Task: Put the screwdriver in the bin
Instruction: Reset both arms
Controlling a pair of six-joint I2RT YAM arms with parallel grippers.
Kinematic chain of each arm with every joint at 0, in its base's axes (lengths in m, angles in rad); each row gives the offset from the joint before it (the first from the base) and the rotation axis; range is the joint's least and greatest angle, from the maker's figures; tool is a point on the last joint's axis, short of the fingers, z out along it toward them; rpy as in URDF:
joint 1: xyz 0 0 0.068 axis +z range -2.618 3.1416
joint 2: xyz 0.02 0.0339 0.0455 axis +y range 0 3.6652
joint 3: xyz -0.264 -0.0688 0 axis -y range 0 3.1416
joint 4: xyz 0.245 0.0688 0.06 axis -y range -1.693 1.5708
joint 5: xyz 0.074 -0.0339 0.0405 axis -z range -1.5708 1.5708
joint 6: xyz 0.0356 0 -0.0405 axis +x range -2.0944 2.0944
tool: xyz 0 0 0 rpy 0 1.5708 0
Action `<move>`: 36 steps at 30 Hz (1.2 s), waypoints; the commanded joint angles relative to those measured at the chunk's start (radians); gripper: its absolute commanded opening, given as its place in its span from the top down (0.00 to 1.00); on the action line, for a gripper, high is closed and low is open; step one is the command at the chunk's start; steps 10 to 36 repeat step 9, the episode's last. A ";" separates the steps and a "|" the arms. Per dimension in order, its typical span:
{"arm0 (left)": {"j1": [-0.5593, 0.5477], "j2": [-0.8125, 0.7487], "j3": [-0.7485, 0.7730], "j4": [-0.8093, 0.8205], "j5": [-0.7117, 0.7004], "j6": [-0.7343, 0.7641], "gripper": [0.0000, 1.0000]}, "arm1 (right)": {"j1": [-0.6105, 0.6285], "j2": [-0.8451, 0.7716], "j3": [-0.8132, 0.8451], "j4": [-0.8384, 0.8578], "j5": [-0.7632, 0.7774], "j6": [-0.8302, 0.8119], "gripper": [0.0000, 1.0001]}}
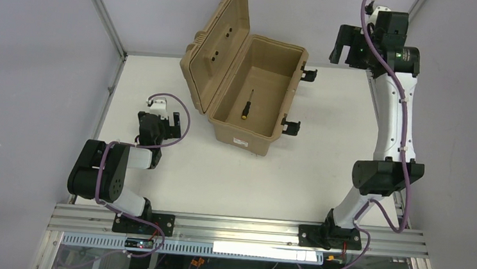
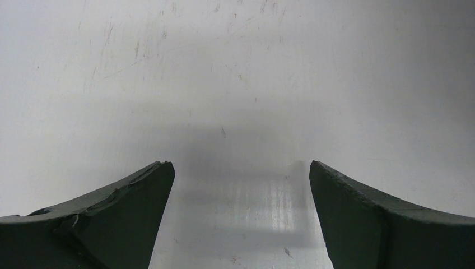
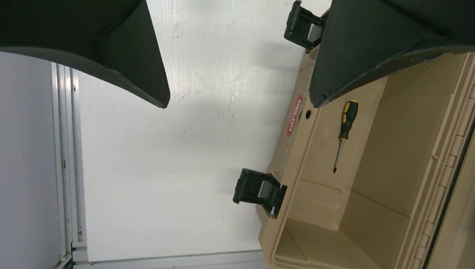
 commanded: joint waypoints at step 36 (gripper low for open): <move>0.011 0.001 0.012 0.027 -0.005 -0.009 0.01 | -0.012 -0.051 -0.022 0.018 -0.016 -0.018 0.01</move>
